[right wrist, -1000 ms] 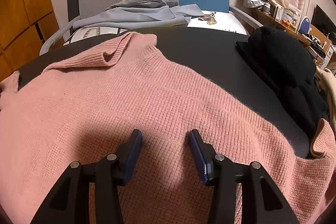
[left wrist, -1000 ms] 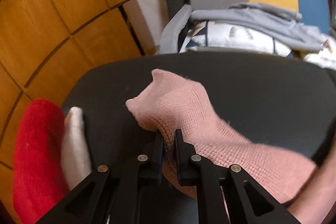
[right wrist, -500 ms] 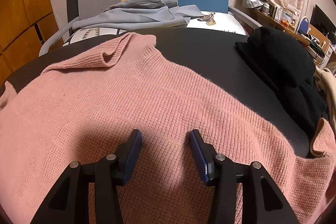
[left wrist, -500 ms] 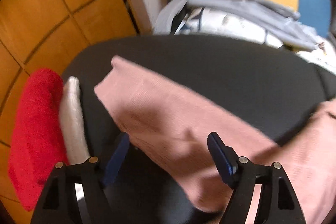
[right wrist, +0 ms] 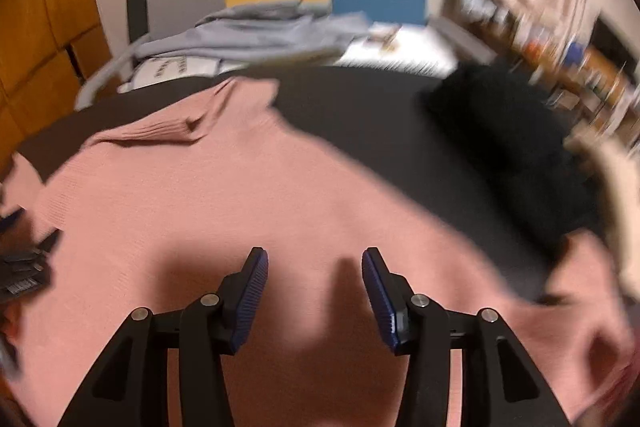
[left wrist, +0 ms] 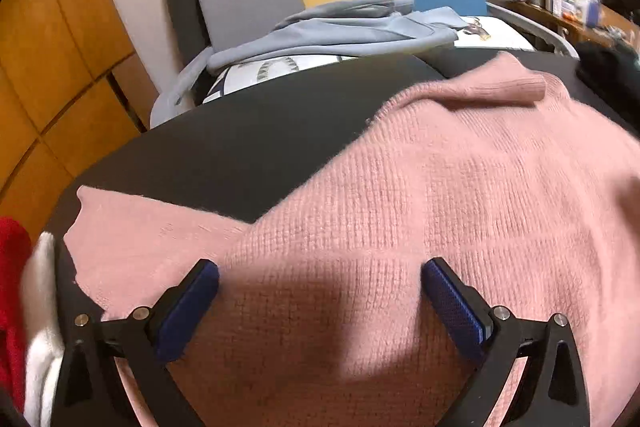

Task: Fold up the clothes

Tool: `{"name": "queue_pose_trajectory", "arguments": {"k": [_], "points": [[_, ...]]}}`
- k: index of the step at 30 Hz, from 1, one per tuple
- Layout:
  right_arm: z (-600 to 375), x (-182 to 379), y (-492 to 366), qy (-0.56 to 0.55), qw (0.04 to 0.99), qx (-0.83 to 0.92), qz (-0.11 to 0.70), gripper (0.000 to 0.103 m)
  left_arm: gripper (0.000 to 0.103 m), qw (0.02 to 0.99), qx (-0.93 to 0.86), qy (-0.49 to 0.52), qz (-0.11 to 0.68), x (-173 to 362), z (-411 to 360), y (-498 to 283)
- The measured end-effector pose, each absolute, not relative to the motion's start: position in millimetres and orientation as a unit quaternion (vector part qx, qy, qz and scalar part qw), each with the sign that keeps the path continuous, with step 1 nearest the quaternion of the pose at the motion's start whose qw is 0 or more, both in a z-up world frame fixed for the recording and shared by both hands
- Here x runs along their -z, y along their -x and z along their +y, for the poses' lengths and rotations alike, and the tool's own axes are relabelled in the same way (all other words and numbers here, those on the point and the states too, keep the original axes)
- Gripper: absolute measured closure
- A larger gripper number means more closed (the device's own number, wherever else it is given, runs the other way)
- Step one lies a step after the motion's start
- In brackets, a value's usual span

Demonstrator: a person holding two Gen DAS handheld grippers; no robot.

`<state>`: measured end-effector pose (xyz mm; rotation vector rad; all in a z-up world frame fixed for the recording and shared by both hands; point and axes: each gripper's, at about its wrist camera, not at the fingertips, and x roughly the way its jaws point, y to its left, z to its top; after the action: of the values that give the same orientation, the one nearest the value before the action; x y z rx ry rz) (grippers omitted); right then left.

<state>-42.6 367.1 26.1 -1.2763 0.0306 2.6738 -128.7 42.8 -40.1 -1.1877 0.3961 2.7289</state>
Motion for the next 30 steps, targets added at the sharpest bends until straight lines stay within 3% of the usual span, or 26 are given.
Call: {"name": "queue_pose_trajectory", "arguments": {"k": [4,10,14,19,24,26,27,30], "points": [[400.5,-40.6,17.6,0.416,0.132,-0.9,-0.005,0.053,0.0,0.094,-0.898,0.426,0.061,45.7,22.9,139.2],[458.9,-50.9,-16.3,0.434,0.17,-0.884,0.024,0.053,0.0,0.087,-0.901,0.419,0.076,38.1,45.2,126.0],[505.0,-52.7,-35.8,0.434,0.252,-0.864,0.03,0.053,0.0,0.089,-0.9,0.421,0.07,36.7,43.4,126.3],[516.0,-18.0,-31.1,0.531,0.258,-0.806,-0.044,0.053,0.0,0.09,-0.9,0.421,0.067,36.9,43.6,125.4],[558.2,4.8,-43.1,0.525,0.282,-0.796,0.103,0.053,0.0,0.089,-0.9,0.421,0.067,36.5,44.6,124.5],[555.0,3.3,-46.2,0.518,0.268,-0.808,0.09,0.076,0.0,0.089,-0.9,0.421,0.067,36.2,45.0,123.9],[550.9,1.6,-44.8,0.519,0.261,-0.811,0.065,0.094,0.0,0.088,-0.9,0.421,0.067,35.9,45.3,124.2],[547.3,-12.3,-43.0,0.508,0.26,-0.821,0.019,0.097,0.0,0.076,-0.899,0.425,0.072,34.0,49.0,123.8]]}}
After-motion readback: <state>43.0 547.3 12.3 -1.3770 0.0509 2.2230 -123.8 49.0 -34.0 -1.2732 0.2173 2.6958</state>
